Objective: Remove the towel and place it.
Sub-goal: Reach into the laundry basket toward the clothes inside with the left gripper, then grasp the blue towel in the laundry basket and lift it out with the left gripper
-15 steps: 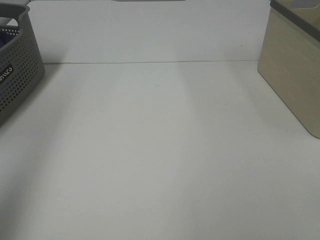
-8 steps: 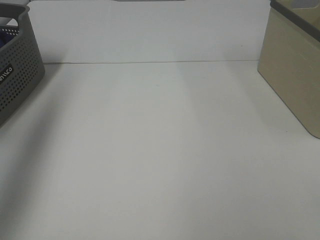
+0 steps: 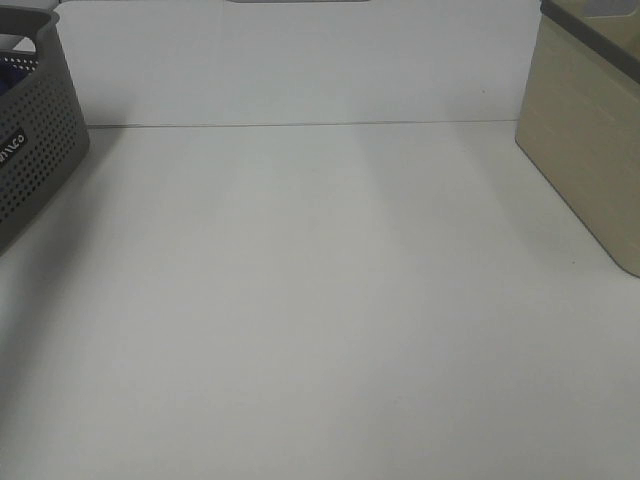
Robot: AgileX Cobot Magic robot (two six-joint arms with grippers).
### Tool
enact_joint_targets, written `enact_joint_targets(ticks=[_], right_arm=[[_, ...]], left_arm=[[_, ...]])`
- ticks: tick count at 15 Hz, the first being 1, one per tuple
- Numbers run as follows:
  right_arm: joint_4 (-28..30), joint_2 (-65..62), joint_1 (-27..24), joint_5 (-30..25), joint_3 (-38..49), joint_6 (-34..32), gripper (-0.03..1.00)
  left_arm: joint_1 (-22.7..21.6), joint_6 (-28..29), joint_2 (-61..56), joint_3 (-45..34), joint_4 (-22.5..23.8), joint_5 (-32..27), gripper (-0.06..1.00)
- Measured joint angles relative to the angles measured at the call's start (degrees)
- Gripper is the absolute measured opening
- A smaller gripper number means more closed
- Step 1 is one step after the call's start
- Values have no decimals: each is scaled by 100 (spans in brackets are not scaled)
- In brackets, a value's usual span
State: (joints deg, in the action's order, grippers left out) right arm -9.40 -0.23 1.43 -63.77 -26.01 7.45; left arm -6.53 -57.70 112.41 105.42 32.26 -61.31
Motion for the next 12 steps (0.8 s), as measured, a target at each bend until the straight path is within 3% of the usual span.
enact_joint_targets(ticks=[3, 12], right_arm=[[0, 0, 0, 0, 0, 0, 75], [0, 0, 0, 0, 0, 0, 75]], left_arm=[[0, -34, 963, 596, -109, 29, 99], [-29, -74, 2120, 710, 109, 647, 99]])
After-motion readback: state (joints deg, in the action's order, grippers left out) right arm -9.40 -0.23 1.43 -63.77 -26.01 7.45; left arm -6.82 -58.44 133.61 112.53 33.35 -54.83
